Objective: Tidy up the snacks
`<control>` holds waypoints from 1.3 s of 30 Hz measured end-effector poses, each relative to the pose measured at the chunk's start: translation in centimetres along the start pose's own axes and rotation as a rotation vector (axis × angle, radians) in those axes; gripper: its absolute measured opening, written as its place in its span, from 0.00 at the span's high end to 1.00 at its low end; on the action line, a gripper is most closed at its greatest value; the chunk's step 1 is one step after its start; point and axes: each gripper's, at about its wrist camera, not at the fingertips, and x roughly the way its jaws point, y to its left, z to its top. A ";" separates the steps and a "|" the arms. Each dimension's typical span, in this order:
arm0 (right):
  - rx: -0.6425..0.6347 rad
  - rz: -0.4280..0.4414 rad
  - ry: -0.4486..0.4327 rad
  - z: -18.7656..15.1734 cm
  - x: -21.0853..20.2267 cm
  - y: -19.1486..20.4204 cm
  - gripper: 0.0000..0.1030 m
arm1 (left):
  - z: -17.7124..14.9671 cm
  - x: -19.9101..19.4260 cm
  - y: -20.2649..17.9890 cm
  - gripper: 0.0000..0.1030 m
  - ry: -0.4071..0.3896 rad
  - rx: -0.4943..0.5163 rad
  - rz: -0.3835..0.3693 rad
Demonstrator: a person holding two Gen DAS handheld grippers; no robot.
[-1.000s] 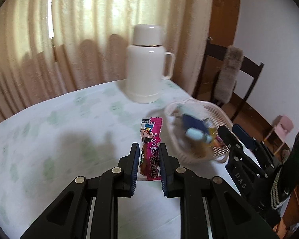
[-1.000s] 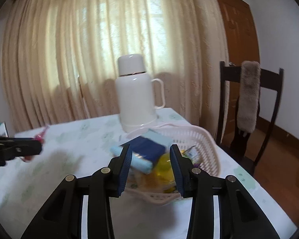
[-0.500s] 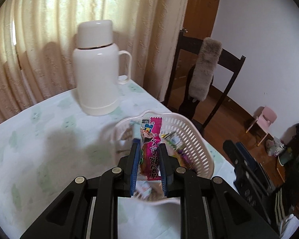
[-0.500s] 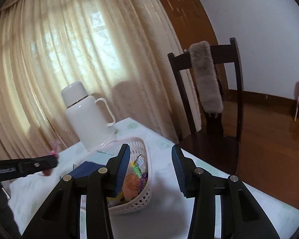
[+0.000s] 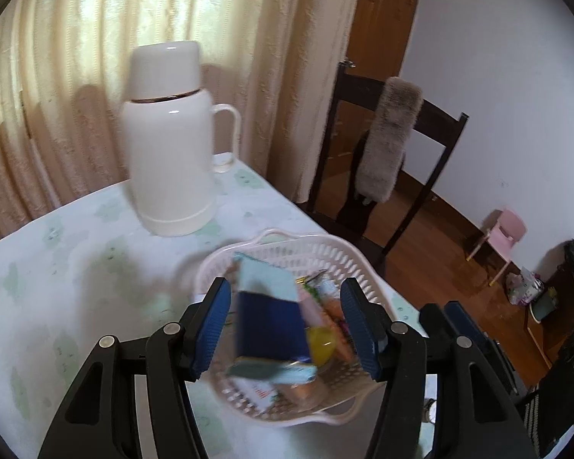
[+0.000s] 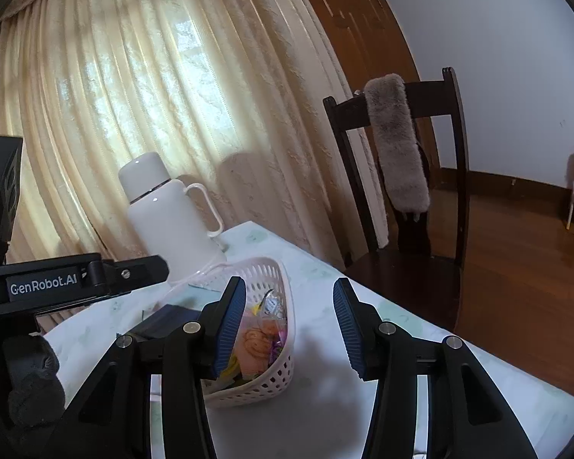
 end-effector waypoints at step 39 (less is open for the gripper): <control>-0.205 0.069 0.118 -4.2 0.2 4.0 0.13 | -6.2 -5.9 4.0 0.11 -0.129 0.044 0.499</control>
